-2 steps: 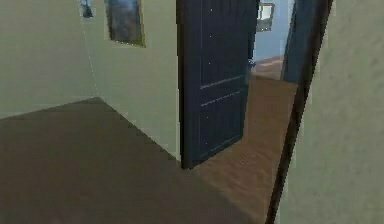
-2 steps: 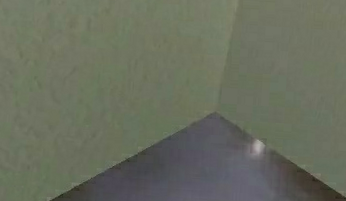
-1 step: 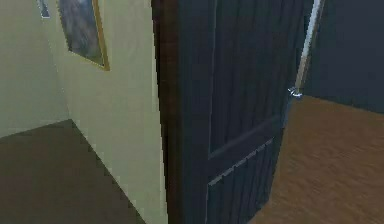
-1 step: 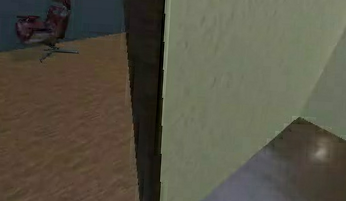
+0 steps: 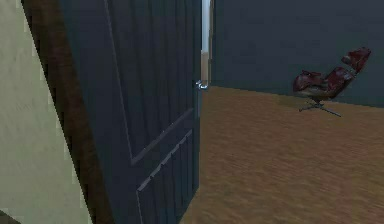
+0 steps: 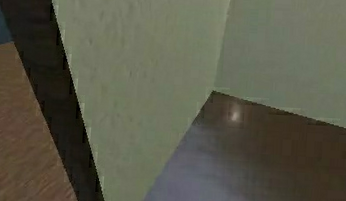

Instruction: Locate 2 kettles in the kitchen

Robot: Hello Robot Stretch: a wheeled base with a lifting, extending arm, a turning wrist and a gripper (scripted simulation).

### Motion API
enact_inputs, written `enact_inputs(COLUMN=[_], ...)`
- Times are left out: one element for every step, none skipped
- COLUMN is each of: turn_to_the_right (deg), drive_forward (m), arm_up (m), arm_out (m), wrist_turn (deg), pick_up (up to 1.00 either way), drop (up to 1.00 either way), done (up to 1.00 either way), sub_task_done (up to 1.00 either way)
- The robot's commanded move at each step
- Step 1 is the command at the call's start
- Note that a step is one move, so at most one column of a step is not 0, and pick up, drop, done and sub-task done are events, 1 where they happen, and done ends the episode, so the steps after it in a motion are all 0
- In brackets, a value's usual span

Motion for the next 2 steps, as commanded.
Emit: enact_inputs(turn_to_the_right=[0.0,39.0], drive_forward=[0.05,0.0], arm_up=[0.0,0.0], arm_out=[0.0,0.0], wrist_turn=[0.0,0.0], pick_up=[0.0,0.0], drop=[0.0,0.0], done=[0.0,0.0], sub_task_done=[0.0,0.0])
